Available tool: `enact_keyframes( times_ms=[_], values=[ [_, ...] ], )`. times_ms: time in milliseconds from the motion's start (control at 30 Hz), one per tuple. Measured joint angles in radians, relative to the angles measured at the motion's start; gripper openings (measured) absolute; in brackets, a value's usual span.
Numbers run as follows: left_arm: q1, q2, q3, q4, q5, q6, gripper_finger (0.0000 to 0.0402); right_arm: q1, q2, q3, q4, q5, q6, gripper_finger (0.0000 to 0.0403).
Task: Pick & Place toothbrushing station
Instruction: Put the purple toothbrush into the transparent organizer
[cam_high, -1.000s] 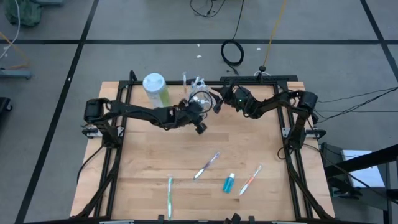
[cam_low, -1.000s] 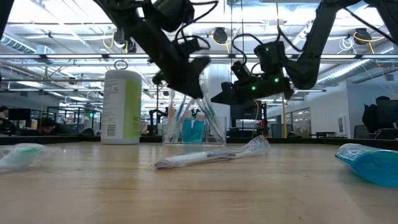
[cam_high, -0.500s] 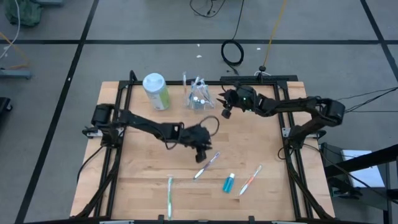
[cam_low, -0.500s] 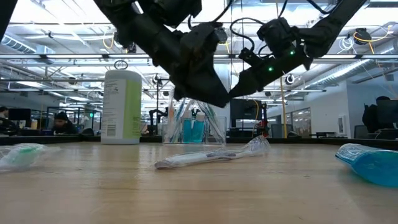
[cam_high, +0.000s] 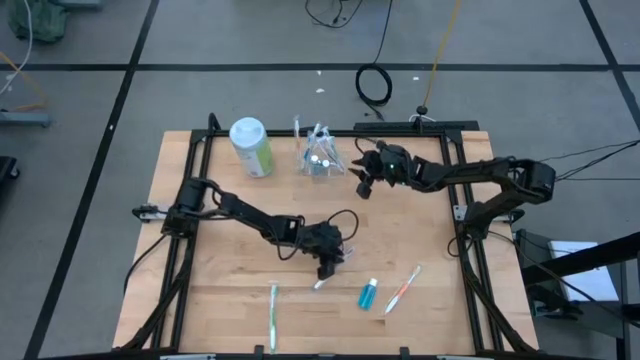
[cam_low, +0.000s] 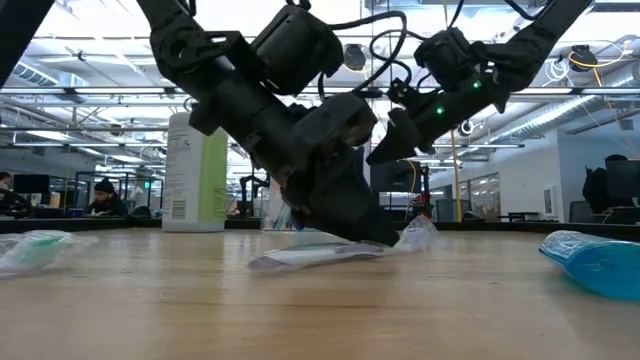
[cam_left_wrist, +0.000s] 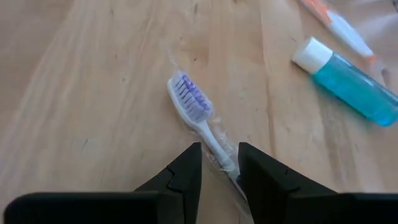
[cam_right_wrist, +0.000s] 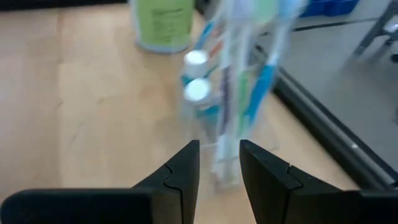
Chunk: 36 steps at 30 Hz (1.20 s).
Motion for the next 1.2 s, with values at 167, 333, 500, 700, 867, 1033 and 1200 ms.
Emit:
enact_keyframes(
  times_ms=[167, 333, 500, 700, 867, 1033, 1200],
  values=[
    [-0.006, 0.015, 0.002, -0.008, -0.060, 0.019, 0.0109, 0.054, 0.000, -0.016, -0.002, 0.000, -0.001, 0.0109],
    [0.005, 0.015, 0.003, -0.054, -0.121, 0.009, 0.0065, 0.104, 0.000, -0.017, 0.005, 0.001, -0.002, 0.0109],
    [0.024, 0.015, 0.003, -0.054, -0.135, 0.006, 0.0008, 0.137, 0.000, -0.018, 0.006, 0.001, -0.016, 0.0109],
    [0.065, -0.052, -0.001, -0.140, -0.167, 0.057, 0.0007, 0.140, 0.000, -0.018, 0.041, 0.004, -0.043, 0.0109],
    [0.092, -0.142, -0.003, -0.215, -0.208, 0.083, 0.0005, 0.139, 0.000, -0.018, 0.065, 0.004, -0.056, 0.0109],
    [0.108, -0.241, -0.002, -0.335, -0.214, 0.138, 0.0004, 0.139, 0.000, -0.018, 0.063, 0.004, -0.110, 0.0109],
    [0.123, -0.379, 0.000, -0.448, -0.304, 0.196, 0.0003, 0.139, 0.000, -0.018, 0.064, -0.003, -0.112, 0.0109]
  ],
)
